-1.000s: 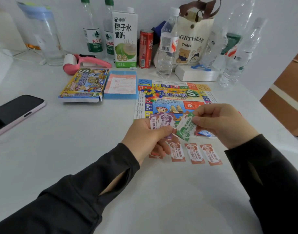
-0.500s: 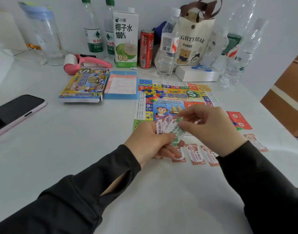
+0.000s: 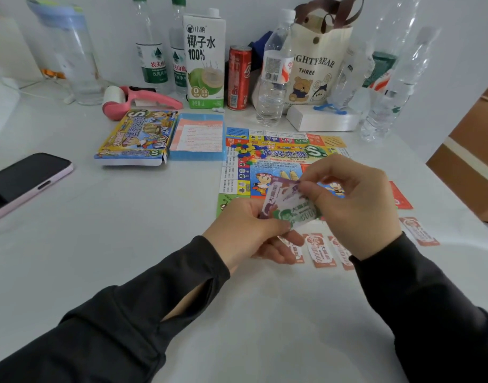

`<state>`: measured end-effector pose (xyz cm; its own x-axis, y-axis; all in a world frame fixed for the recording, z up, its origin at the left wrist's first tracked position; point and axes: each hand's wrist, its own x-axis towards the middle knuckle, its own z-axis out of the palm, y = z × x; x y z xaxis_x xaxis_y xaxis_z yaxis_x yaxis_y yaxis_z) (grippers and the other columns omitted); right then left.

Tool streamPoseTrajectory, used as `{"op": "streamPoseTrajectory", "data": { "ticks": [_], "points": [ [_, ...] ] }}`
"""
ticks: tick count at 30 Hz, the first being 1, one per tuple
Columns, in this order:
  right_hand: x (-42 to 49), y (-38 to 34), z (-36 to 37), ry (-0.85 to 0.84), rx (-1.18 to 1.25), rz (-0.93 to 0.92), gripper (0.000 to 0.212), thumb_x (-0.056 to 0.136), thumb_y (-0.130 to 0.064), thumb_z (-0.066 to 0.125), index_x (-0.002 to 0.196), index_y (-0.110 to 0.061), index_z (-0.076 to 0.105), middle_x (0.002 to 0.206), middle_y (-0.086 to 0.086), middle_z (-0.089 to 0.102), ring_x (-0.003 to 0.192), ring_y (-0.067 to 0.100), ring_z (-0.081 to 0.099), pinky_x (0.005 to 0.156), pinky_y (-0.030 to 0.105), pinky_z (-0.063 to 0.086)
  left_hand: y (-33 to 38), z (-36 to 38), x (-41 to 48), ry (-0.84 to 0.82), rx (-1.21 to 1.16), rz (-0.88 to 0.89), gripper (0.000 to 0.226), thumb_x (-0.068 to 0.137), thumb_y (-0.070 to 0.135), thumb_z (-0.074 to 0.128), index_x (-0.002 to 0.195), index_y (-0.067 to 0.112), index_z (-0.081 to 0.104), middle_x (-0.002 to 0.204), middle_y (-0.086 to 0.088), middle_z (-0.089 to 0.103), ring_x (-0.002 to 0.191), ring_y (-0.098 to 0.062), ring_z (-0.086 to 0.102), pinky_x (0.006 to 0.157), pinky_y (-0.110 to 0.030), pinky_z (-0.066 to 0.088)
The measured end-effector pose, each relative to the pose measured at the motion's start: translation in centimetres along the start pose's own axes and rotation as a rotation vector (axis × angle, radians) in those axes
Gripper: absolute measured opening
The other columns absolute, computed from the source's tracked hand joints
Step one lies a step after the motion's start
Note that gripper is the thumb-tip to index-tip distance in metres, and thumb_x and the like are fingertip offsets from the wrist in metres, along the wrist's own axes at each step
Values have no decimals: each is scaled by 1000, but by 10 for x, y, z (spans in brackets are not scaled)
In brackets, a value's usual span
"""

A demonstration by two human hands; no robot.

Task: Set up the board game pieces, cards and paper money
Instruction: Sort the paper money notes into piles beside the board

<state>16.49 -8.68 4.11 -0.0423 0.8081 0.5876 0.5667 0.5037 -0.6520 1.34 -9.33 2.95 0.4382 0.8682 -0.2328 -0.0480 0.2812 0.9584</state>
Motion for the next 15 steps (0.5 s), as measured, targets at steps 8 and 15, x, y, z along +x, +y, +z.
{"op": "streamPoseTrajectory", "data": {
  "ticks": [8,15],
  "points": [
    [0,-1,1,-42,175,135,21,75,-10,67,64,-27,60,62,-16,64,61,2,58,56,14,46,-1,3,-2,-4,7,48,7,91,6,52,91,8,59,65,-8,70,41,-14,60,39,-17,48],
    [8,6,-17,286,474,280,13,74,-17,60,62,-22,65,57,-4,62,45,13,47,45,20,41,2,-3,-3,-72,108,38,12,92,1,48,84,3,57,54,-8,64,36,-13,56,34,-16,43]
  ]
}}
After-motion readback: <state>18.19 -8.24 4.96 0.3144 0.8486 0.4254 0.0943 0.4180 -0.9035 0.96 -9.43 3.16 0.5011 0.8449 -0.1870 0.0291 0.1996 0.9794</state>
